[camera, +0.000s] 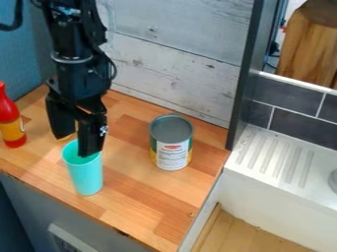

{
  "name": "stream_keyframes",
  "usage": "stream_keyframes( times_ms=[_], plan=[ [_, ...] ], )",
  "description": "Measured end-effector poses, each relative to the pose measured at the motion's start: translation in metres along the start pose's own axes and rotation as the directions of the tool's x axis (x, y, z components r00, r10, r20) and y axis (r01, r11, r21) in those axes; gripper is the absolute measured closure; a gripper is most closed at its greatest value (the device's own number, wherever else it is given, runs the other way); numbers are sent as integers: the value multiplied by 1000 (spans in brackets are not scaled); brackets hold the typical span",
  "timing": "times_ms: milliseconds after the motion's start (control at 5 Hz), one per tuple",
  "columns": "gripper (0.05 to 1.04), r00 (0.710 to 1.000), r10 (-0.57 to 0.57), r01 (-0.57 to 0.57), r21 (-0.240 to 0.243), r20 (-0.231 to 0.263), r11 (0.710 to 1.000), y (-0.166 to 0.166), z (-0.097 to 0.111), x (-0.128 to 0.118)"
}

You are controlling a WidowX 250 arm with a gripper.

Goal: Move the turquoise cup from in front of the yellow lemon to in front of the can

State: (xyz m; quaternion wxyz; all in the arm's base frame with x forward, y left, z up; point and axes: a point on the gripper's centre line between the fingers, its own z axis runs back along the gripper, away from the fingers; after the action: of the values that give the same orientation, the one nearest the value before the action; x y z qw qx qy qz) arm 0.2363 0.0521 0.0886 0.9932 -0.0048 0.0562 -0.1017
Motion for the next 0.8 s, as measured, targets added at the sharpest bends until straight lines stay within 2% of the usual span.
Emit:
stream_keyframes(
  times_ms=[400, 800],
  plan=[
    [83, 1000, -9, 9, 19, 17, 1000, -7, -1, 8],
    [83, 999, 27, -27, 28, -22, 999, -8, -18, 9]
  ],
)
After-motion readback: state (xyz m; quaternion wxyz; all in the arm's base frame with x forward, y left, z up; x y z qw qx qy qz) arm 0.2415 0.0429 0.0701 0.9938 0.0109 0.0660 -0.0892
